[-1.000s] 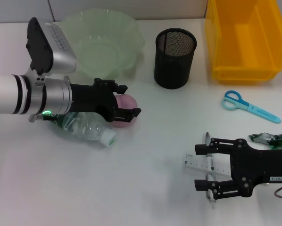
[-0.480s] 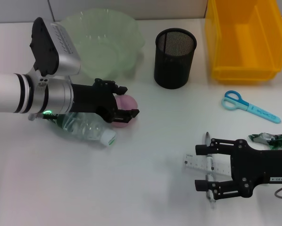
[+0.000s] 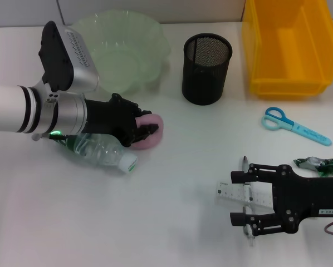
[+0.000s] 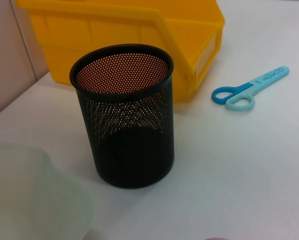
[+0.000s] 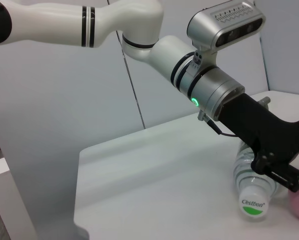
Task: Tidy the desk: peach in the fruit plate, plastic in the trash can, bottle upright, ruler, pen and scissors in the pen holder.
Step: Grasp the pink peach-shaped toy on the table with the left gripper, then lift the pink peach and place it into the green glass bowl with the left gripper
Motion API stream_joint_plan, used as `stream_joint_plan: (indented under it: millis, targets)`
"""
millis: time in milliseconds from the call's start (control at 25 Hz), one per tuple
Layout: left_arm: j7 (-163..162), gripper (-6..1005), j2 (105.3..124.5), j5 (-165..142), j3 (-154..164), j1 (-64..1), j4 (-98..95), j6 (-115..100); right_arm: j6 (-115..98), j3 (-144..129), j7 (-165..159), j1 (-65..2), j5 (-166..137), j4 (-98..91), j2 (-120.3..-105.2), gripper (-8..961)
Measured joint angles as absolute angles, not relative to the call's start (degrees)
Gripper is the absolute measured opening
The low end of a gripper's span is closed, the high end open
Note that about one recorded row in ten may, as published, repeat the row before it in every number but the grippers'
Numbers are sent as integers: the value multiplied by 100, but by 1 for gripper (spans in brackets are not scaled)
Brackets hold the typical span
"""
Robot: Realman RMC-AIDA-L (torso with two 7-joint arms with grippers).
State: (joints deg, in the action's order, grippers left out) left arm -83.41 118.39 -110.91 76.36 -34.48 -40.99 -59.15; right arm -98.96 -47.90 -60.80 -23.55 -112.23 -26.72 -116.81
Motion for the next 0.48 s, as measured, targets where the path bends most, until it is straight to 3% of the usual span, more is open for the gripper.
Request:
stream_joint_plan:
  millis: [40,120,480]
  targets:
    - [-8341,546,11839,-11092,7646,-3448,-4103,-5918,-9896,-4790,-6080,-2355,-11223,-2672,-11681,835]
    - [-8341,309,11839,-11092,7652,-3448,-4105,-5923,-9896,-4790,-6080,-2355,-11223,-2672,-11680,835]
    - [-8341,161,11849,-11089,7613,-3422,-4175,-5949,-9896,-4790,-6089,-2363,-11220,-2672,-11681,835]
